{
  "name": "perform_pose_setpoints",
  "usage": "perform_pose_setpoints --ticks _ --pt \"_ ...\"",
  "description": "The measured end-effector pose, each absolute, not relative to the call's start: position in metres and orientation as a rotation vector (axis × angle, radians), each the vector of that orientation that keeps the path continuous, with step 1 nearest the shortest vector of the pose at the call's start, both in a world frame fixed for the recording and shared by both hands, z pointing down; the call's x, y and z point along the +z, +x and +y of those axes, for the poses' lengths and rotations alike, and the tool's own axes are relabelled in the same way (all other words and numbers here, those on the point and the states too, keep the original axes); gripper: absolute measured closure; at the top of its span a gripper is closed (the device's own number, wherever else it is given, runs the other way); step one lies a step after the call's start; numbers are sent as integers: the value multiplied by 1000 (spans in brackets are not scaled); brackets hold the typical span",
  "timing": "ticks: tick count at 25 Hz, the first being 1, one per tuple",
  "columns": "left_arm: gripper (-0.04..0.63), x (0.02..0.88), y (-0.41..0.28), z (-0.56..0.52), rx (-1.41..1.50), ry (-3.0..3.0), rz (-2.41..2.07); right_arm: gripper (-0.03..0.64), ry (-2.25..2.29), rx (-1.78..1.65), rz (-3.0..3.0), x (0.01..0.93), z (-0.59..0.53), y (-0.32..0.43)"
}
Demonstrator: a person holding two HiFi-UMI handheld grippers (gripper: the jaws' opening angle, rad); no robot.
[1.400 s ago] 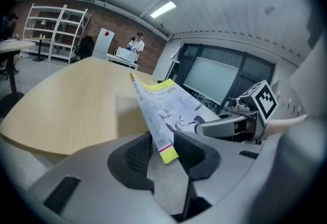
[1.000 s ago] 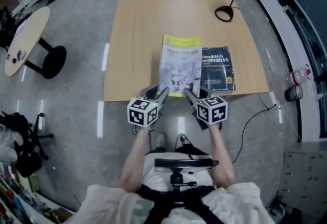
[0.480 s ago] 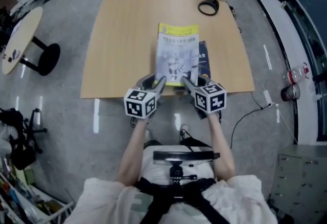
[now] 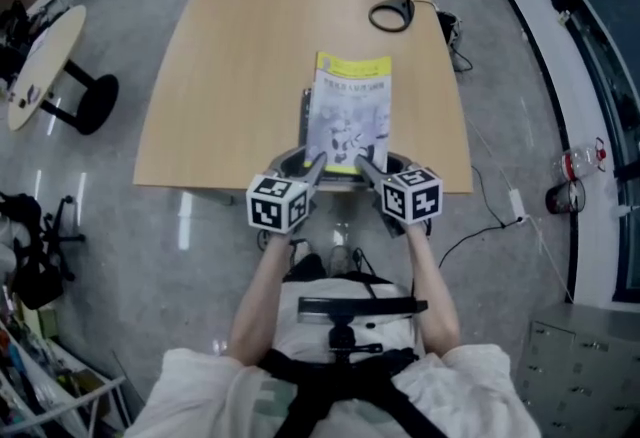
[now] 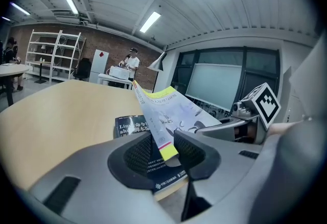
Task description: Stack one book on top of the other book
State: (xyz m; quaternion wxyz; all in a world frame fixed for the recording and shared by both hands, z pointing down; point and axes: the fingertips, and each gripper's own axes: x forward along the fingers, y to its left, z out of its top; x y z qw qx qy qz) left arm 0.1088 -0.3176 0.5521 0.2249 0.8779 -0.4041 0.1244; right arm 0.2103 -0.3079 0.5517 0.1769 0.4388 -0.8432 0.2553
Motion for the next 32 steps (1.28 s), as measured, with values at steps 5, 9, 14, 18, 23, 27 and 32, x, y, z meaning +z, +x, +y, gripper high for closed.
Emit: perform_pose_setpoints --ticks 5,9,14,18,23,27,32 --pt "463 562 133 -319 351 2397 -1130 472 1202 745 -2385 563 -313 235" --pt "463 569 142 -320 365 2367 -1145 472 1169 786 -2388 573 -314 243" --pt "463 588 133 -316 378 2288 -1154 472 1111 814 -2368 591 -313 235" --pt "463 602 120 -314 395 2253 -1128 472 1095 855 -2323 606 -310 222" --pt "463 612 116 -313 430 2252 -1105 472 1104 878 -2289 617 -307 218" --pt "463 611 110 -317 422 2258 -1106 471 1112 869 -2297 615 -311 212" --pt "463 618 109 -315 410 2224 -1105 471 1090 854 -2274 622 -311 211"
